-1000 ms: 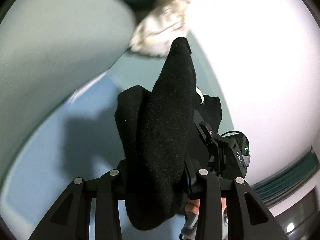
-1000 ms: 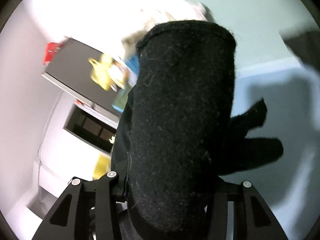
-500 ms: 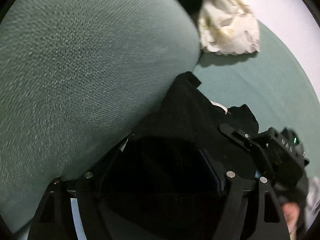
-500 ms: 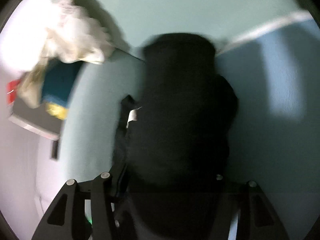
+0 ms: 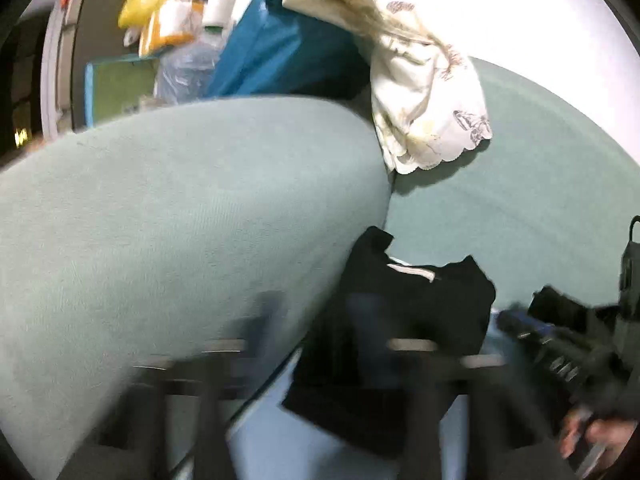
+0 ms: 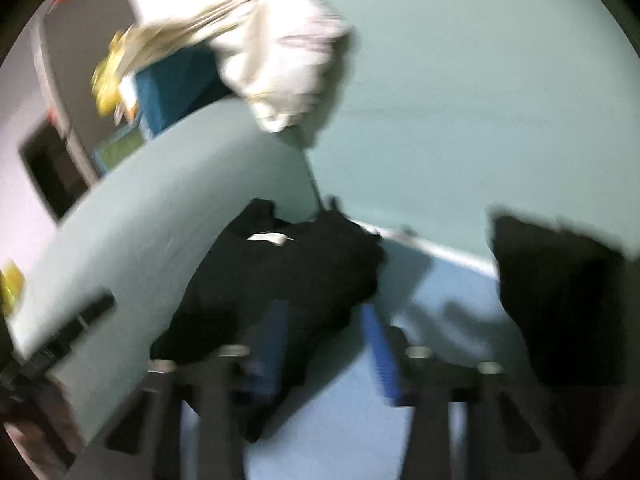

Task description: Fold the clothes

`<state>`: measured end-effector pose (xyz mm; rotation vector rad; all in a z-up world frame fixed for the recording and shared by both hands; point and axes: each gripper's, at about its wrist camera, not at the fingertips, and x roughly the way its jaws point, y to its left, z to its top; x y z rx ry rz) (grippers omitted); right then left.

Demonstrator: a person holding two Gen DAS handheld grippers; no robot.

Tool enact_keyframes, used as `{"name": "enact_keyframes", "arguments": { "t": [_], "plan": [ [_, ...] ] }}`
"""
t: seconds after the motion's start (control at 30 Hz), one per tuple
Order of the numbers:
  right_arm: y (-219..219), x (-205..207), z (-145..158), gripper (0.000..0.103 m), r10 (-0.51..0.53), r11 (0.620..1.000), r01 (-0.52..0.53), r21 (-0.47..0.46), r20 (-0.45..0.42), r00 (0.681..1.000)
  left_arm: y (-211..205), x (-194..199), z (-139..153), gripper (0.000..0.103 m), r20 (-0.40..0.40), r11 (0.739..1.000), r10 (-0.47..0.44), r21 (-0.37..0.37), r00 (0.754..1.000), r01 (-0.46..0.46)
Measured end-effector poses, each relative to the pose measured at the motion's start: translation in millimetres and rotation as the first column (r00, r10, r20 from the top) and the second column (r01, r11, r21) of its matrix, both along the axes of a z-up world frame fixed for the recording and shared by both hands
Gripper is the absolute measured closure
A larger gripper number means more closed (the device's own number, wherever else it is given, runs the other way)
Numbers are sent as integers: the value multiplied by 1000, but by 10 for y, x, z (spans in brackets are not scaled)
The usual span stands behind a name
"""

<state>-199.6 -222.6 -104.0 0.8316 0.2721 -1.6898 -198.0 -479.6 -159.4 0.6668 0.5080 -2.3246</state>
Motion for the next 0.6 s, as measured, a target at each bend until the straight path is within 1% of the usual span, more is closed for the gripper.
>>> {"name": "enact_keyframes", "arguments": {
  "t": [0.03, 0.07, 0.13, 0.2, 0.23, 0.33, 0.43, 0.47, 0.5, 0.57, 0.6],
  "plan": [
    [-194, 99, 15, 82, 31, 999, -31, 11, -17, 999, -64, -74, -121, 97, 6, 998, -31, 50, 1000, 30],
    [-387, 108, 19, 83, 54, 998, -53, 22, -24, 998, -120, -144, -250, 98, 12, 993, -62, 97, 998, 60],
    [-717, 127, -10, 83, 82, 995, -78, 65, -54, 995, -103, -228, -627, 98, 65, 983, -128, 141, 990, 118],
    [-1110, 50, -128, 83, 82, 989, -67, 134, -109, 991, -107, -375, -723, 98, 123, 991, -107, 89, 987, 97],
    [-1339, -36, -227, 84, 64, 985, -42, 169, -128, 990, -108, -440, -766, 98, 148, 994, -98, 65, 984, 89],
    [-1815, -422, -549, 84, -30, 977, 49, 208, -96, 995, -88, -382, -743, 98, 122, 990, -132, 62, 984, 125],
    [-2164, -848, -594, 82, -93, 970, 96, 225, -25, 995, -91, -342, -748, 98, 119, 988, -142, 69, 983, 135],
    [-2219, -970, -577, 80, -101, 971, 98, 220, 2, 995, -84, -329, -741, 98, 120, 988, -143, 71, 982, 135],
    [-2251, -1083, -550, 73, -105, 973, 96, 211, 31, 994, -73, -307, -725, 98, 116, 988, -144, 74, 983, 136],
    [-2200, -1317, -432, 63, -100, 986, 88, 144, 78, 992, -39, -282, -692, 98, 123, 989, -143, 67, 982, 135],
    [-2142, -1401, -367, 61, -99, 990, 90, 110, 79, 992, -17, -274, -677, 98, 128, 989, -139, 61, 982, 132]
  ]
}}
